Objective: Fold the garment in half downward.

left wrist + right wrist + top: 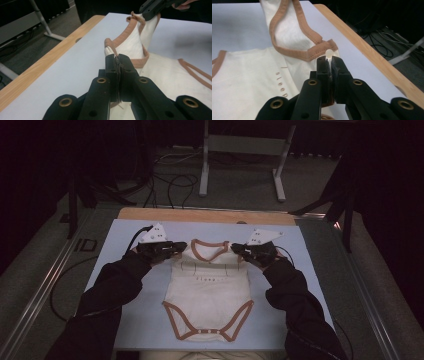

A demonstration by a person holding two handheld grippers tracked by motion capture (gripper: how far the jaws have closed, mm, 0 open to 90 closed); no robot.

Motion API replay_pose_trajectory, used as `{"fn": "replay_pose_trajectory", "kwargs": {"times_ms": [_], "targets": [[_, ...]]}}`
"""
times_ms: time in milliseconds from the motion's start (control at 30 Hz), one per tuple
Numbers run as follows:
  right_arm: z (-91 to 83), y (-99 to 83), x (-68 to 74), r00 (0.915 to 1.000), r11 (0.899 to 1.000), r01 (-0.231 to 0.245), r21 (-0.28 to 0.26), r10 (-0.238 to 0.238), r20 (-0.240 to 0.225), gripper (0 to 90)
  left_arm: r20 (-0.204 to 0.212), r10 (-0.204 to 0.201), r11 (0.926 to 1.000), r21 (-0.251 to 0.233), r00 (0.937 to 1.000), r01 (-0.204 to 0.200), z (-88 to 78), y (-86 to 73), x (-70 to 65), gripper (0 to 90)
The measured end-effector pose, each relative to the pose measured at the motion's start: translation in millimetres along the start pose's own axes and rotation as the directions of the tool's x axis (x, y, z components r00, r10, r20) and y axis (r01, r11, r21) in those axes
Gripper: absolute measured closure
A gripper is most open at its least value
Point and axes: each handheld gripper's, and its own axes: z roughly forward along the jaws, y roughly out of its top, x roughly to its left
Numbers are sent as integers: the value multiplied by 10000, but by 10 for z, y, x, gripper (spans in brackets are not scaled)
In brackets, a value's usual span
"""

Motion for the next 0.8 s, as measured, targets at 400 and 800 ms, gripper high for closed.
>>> {"fn": "replay_pose_trajectory", "kwargs": {"times_ms": [400,800], "targets": [[-134,-97,231,9998,9994,6,-359,-14,-221,856,286,340,9991,-252,9990,-332,-104,-33,-251,885],[-297,-207,425,9987,9979,-144,-626,113,-497,857,444,131,9986,-516,9989,-108,-220,-177,-436,884]]}}
